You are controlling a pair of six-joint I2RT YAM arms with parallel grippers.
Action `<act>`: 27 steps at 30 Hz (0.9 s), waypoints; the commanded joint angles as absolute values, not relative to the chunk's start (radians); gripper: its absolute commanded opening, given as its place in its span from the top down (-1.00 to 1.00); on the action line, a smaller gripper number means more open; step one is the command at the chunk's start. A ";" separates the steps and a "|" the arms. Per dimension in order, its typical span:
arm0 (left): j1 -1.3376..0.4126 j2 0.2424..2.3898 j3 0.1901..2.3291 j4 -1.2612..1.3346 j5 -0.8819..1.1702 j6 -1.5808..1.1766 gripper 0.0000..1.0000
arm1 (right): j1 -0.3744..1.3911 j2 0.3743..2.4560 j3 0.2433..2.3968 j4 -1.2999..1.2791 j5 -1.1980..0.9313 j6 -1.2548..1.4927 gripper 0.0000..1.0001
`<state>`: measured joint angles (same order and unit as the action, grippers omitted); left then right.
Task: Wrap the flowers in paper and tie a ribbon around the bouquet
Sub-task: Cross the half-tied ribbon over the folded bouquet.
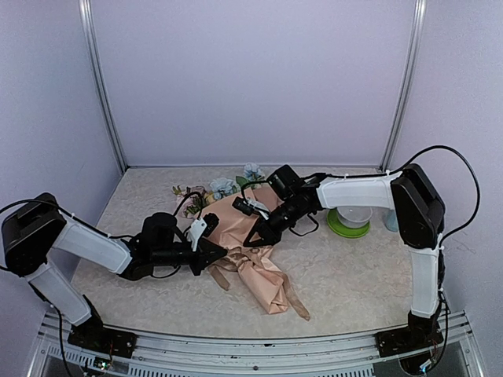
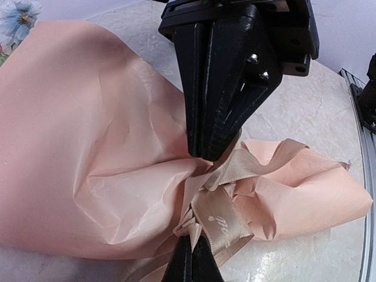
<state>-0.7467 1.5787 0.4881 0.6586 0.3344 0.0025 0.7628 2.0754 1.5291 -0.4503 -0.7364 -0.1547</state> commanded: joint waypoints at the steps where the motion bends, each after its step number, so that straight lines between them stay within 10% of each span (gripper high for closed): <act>1: -0.749 1.563 0.482 0.656 0.330 0.015 1.00 | 0.757 2.039 1.510 -0.441 -0.747 -0.147 0.94; 27: -0.749 1.571 0.493 0.643 0.337 0.019 1.00 | 0.788 2.107 1.588 -0.593 -0.656 -0.264 0.84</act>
<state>-0.7467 1.5768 0.4870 0.6556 0.3328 0.0051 0.7788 2.0945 1.5627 -0.5854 -0.7528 -0.2623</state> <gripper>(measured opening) 0.007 0.066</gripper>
